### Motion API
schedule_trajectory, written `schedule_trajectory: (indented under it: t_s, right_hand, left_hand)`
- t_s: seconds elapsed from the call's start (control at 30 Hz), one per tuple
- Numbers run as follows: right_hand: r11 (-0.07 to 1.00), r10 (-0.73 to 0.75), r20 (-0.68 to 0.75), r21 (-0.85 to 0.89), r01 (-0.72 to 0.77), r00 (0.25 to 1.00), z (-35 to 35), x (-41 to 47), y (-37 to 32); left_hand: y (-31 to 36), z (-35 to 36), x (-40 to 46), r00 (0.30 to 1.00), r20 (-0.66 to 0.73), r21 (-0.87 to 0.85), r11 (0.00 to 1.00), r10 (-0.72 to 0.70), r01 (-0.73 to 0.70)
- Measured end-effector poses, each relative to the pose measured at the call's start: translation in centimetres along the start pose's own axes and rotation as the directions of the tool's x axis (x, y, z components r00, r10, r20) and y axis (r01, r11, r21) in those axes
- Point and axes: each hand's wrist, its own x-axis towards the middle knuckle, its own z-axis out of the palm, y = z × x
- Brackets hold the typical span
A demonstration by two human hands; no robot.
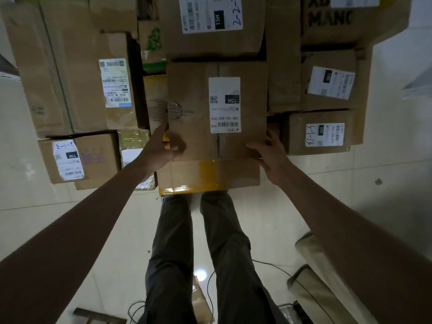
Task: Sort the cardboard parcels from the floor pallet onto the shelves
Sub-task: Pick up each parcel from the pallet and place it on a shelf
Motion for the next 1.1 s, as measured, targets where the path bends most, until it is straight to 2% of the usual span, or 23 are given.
schedule_trajectory:
  t_s: [0.13, 0.23, 0.37, 0.5, 0.63, 0.73, 0.87, 0.97, 1.1]
  right_hand:
    - [0.999, -0.039, -0.044, -0.04, 0.037, 0.998, 0.2, -0.8, 0.5]
    - [0.993, -0.065, -0.074, -0.1, 0.057, 0.995, 0.7, -2.8, -0.5]
    - [0.961, -0.177, -0.118, -0.235, 0.145, 0.977, 1.7, -7.1, -3.8]
    - [0.898, -0.34, -0.003, -0.297, 0.324, 0.941, 2.9, -13.1, -8.6]
    - [0.853, -0.364, 0.15, -0.344, 0.393, 0.919, 4.9, -20.4, -15.1]
    - [0.715, -0.539, 0.227, -0.386, 0.583, 0.811, 6.4, -26.6, -20.6]
    - [0.499, -0.679, 0.309, -0.47, 0.728, 0.666, 8.7, -35.0, -27.0]
    - [0.311, -0.746, 0.388, -0.515, 0.799, 0.541, 10.5, -40.4, -30.7]
    - [0.167, -0.775, 0.483, -0.465, 0.869, 0.408, 13.6, -46.6, -34.0]
  left_hand:
    - [-0.1, 0.8, -0.6, 1.0, -0.003, 0.036, 0.999, 0.002, -0.002]
    - [0.9, 0.7, -1.9, 0.998, -0.059, 0.068, 0.998, 0.004, 0.0]
    - [4.1, -0.9, -5.1, 0.996, -0.09, 0.111, 0.994, -0.009, 0.019]
    - [9.0, -4.5, -9.8, 0.991, -0.05, 0.143, 0.983, 0.121, -0.113]
    - [16.1, -9.5, -15.6, 0.963, -0.001, 0.264, 0.929, 0.27, -0.26]
    - [21.8, -13.4, -20.4, 0.909, -0.003, 0.326, 0.86, 0.416, -0.392]
    - [28.0, -18.4, -26.8, 0.834, -0.059, 0.395, 0.78, 0.549, -0.486]
    - [31.4, -21.5, -32.2, 0.782, -0.119, 0.468, 0.729, 0.612, -0.499]
    - [33.4, -24.8, -38.9, 0.664, -0.252, 0.546, 0.67, 0.704, -0.503]
